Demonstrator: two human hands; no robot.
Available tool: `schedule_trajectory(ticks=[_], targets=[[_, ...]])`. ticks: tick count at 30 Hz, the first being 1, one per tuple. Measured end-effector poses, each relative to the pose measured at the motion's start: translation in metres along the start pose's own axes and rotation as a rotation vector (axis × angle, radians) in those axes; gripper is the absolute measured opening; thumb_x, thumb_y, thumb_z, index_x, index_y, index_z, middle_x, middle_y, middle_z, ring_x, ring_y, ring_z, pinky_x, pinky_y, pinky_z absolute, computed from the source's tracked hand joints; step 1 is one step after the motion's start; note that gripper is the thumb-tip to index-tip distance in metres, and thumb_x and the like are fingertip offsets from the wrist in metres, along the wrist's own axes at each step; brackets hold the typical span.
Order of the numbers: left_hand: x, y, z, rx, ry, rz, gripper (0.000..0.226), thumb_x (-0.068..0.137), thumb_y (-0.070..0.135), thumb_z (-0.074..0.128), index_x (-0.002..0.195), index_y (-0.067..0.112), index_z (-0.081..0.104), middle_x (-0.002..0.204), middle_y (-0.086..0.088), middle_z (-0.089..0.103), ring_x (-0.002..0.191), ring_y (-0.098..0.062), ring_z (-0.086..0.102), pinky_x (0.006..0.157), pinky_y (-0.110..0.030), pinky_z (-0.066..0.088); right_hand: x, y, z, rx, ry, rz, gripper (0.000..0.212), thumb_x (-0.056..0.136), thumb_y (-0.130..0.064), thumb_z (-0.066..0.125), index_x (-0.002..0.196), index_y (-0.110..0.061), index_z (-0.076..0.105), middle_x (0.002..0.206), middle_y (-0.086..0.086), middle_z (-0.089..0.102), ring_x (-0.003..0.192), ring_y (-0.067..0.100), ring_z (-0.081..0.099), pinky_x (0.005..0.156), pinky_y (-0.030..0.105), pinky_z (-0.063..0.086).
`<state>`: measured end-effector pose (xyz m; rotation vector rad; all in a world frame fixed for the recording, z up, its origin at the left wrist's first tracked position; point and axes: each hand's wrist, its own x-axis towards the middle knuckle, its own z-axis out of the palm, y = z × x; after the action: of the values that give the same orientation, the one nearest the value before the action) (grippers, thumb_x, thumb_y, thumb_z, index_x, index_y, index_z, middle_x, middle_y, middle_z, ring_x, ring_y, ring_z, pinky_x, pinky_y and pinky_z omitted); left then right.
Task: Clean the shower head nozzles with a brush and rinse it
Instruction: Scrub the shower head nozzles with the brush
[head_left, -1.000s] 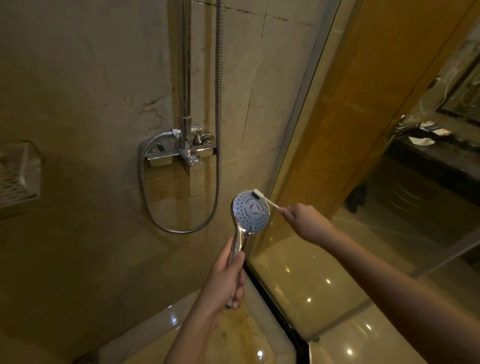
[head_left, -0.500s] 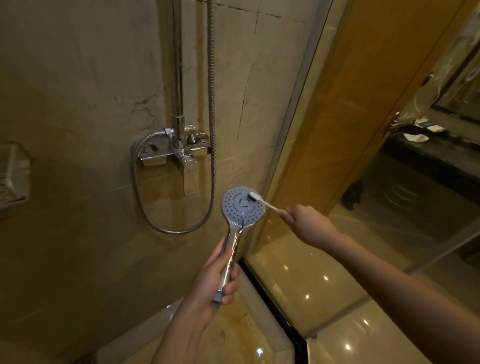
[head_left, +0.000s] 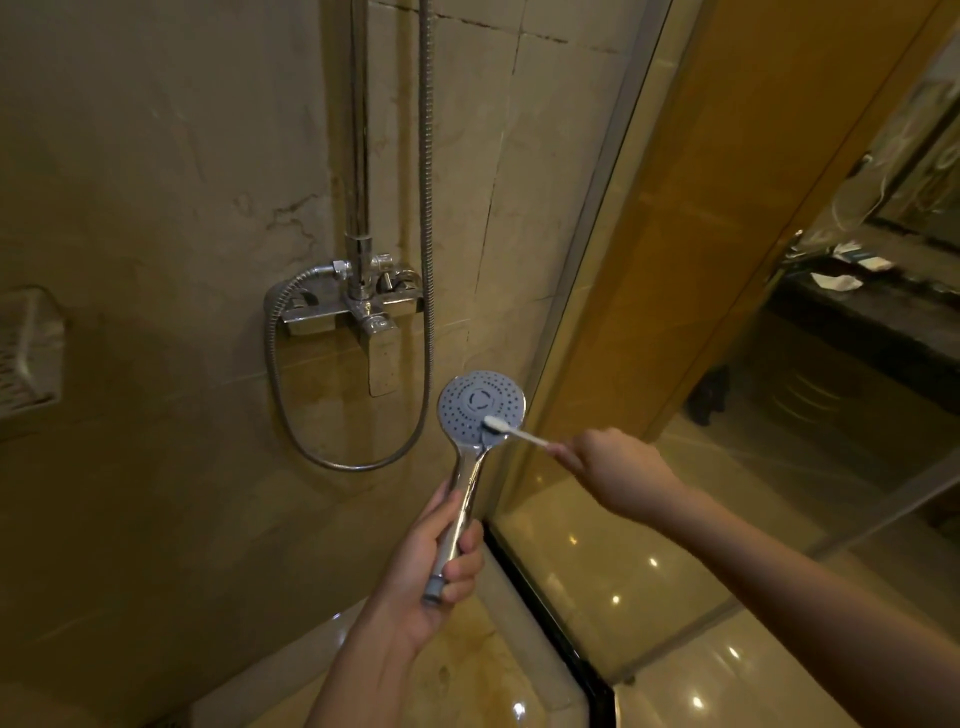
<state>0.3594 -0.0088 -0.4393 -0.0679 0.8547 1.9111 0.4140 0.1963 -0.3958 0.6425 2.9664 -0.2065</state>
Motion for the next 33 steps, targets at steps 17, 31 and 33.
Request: schedule_trajectory(ticks=[17, 31, 33], targets=[[-0.007, -0.010, 0.010, 0.388, -0.102, 0.175, 0.046, 0.091, 0.021, 0.050, 0.121, 0.056, 0.047, 0.055, -0.001, 0.040, 0.032, -0.006, 0.031, 0.029, -0.012, 0.022, 0.044, 0.000, 0.007, 0.126, 0.002, 0.099, 0.036, 0.100, -0.037, 0.036, 0.079, -0.014, 0.053, 0.073, 0.002, 0.058, 0.067, 0.018, 0.058, 0.065, 0.032, 0.053], [0.005, -0.015, 0.000, 0.525, 0.032, 0.258, 0.054, 0.094, 0.017, 0.048, 0.130, 0.056, 0.034, 0.054, -0.001, 0.040, 0.033, -0.008, 0.033, 0.032, -0.014, 0.024, 0.017, -0.010, -0.016, 0.437, 0.008, 0.097, 0.043, 0.100, -0.038, 0.035, 0.066, -0.016, 0.048, 0.058, -0.002, 0.045, 0.052, 0.012, 0.043, 0.054, 0.024, 0.039], [0.005, -0.019, 0.001, 0.585, 0.042, 0.269, 0.055, 0.094, 0.017, 0.048, 0.124, 0.060, 0.033, 0.054, -0.001, 0.041, 0.033, -0.009, 0.034, 0.032, -0.015, 0.024, 0.017, -0.005, -0.019, 0.459, 0.043, 0.141, 0.044, 0.100, -0.039, 0.035, 0.065, -0.016, 0.047, 0.058, -0.002, 0.045, 0.052, 0.012, 0.042, 0.053, 0.024, 0.038]])
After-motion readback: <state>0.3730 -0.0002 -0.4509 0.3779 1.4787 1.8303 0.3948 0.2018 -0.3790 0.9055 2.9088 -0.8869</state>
